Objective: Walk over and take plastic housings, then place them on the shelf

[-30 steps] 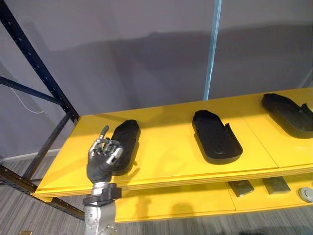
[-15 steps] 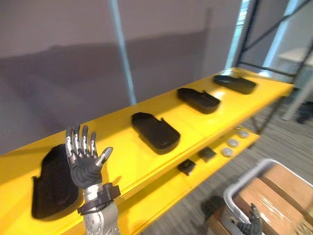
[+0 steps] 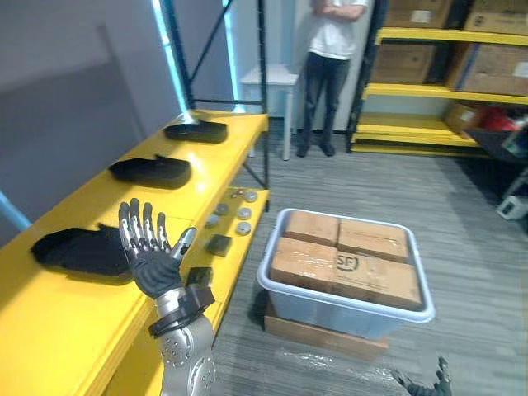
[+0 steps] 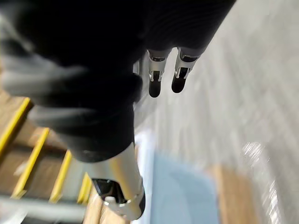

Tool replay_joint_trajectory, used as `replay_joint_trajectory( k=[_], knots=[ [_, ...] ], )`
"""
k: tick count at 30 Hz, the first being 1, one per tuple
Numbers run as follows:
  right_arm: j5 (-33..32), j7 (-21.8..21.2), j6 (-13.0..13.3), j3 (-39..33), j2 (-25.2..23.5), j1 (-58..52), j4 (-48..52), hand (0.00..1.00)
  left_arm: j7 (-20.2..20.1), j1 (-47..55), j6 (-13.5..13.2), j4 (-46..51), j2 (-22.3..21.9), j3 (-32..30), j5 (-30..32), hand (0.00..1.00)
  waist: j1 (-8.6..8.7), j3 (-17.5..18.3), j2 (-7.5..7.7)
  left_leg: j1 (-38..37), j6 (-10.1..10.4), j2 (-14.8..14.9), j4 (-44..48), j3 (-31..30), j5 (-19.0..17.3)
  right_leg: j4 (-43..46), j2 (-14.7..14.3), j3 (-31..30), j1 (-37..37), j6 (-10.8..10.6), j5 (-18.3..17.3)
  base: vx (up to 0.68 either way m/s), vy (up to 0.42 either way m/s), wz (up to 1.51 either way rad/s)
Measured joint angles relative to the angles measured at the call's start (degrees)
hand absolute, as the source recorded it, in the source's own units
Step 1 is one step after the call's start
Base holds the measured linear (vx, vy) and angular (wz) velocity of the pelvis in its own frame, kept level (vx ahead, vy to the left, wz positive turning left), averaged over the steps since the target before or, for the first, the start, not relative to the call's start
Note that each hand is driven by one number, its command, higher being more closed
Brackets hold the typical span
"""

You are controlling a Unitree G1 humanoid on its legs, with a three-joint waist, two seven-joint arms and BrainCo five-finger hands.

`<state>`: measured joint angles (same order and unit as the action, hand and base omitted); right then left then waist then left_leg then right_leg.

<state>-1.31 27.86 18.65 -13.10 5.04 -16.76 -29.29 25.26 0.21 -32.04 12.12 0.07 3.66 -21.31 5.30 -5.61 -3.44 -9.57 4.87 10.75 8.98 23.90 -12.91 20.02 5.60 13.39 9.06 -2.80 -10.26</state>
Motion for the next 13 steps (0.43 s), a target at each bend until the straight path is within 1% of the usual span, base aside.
replay_joint_trajectory(
  k=[1, 2, 3, 4, 5, 6, 7, 8, 9, 10, 11, 13],
  knots=[
    [-0.01, -0.4, -0.02, -0.31, 0.2, 0.12, -0.7, 0.0, -0.52, 0.11, 0.57, -0.09, -0.04, -0.04, 0.0, 0.0, -0.17, 0.28, -0.42, 0.31, -1.05, 0.93, 0.0, 0.12, 0.75, -3.73, -1.7, -0.31, -1.03, 0.64, 2.2, 0.1, -0.236, -0.76],
    [-0.03, -1.69, -0.34, -0.28, 0.1, 0.17, -1.1, 0.0, -0.97, 0.09, 1.51, -0.59, 0.3, -0.18, 0.03, 0.0, -0.54, 0.56, -0.1, 0.12, -1.68, 2.5, 0.13, 1.44, 2.41, -10.42, -4.36, -1.38, -3.43, 1.75, 5.57, 0.06, -0.226, -0.75],
    [-0.06, -3.14, -0.86, -0.35, 0.3, 0.32, -1.29, 0.0, -1.4, 0.03, 3.48, -2.91, 0.77, -0.13, -0.13, 0.0, -0.59, 1.01, 0.39, -0.01, -1.46, 3.36, 0.49, 2.44, 3.68, -15.83, -5.93, -2.19, -5.67, 2.28, 8.59, 0.05, -0.223, -0.65],
    [-0.09, -3.92, -1.51, -0.35, 0.51, 0.21, -1.58, 0.0, -2.01, 0.05, 4.86, -4.77, 1.12, -0.14, -0.73, 0.0, -0.59, 1.16, 0.68, 0.0, -1.52, 3.45, 0.56, 2.66, 4.23, -18.33, -6.33, -2.44, -6.76, 2.46, 10.04, 0.05, -0.191, -0.43],
    [-0.12, -5.67, -2.93, -0.31, 1.33, 0.7, -3.12, 0.0, -3.15, 0.04, 7.62, -9.92, 1.94, -0.11, -1.82, 0.0, -0.62, 1.27, 0.99, 0.31, -2.02, 3.37, 0.84, 2.69, 4.89, -22.0, -6.64, -2.91, -8.24, 2.6, 12.25, 0.06, -0.117, -0.28],
    [-0.12, -6.84, -4.09, -0.31, 1.75, 1.35, -4.79, 0.0, -3.79, 0.06, 9.82, -14.53, 2.31, -0.04, -2.53, 0.0, -0.61, 1.1, 1.27, 0.36, -1.79, 3.14, 0.79, 2.63, 5.2, -23.91, -6.68, -3.27, -8.91, 2.77, 13.28, 0.06, -0.079, -0.24],
    [-0.23, -8.0, -5.55, -0.36, 2.14, 2.04, -7.62, 0.0, -4.93, 0.11, 12.75, -20.75, 2.28, 0.09, -4.29, 0.0, -0.68, 1.12, 1.14, 0.03, -1.74, 2.86, -0.18, 2.32, 5.19, -24.78, -6.69, -3.4, -9.26, 2.84, 13.86, 0.03, -0.02, -0.08],
    [-0.42, -8.38, -6.34, -0.38, 2.06, 2.26, -9.08, 0.0, -5.53, 0.1, 13.95, -24.2, 2.28, 0.14, -5.08, 0.0, -0.67, 1.13, 1.14, -0.42, -1.82, 2.69, -1.01, 2.11, 5.33, -24.78, -6.71, -3.27, -9.39, 2.86, 13.96, 0.01, 0.019, 0.06],
    [-1.62, -9.15, -7.7, -0.46, 1.87, 2.42, -11.97, 0.0, -6.25, 0.16, 16.18, -31.35, 2.34, 0.09, -6.44, 0.0, -0.67, 1.14, 0.97, -1.78, -1.38, 2.62, -2.13, 2.27, 5.93, -24.8, -7.0, -2.79, -10.07, 2.96, 14.34, 0.0, 0.046, 0.16],
    [-3.45, -10.05, -8.76, -0.45, 1.15, 2.47, -15.15, 0.0, -7.22, 0.47, 16.88, -39.07, 2.49, -0.06, -6.79, 0.0, -0.75, 0.92, 1.11, -2.69, -0.84, 2.61, -2.49, 2.31, 6.21, -24.85, -6.91, -1.89, -10.92, 2.81, 14.89, -0.02, 0.056, 0.19],
    [-4.38, -10.34, -9.07, -0.52, 0.89, 2.4, -16.8, 0.0, -7.71, 0.85, 17.3, -42.5, 2.6, -0.08, -6.77, 0.0, -0.78, 0.88, 1.3, -2.77, -0.54, 2.42, -2.6, 2.27, 6.34, -24.87, -6.62, -1.47, -11.25, 2.67, 14.98, -0.04, 0.08, 0.21],
    [-7.74, -12.29, -10.37, -2.62, 0.49, 2.53, -22.58, 0.0, -9.51, 2.39, 20.23, -51.86, 2.81, -1.12, -6.56, 0.0, -1.36, 0.6, 1.47, -2.75, -0.1, 1.32, -2.85, 2.19, 6.28, -25.29, -5.21, -0.1, -11.42, 1.97, 15.41, -0.06, 0.102, 0.21]
  ],
)
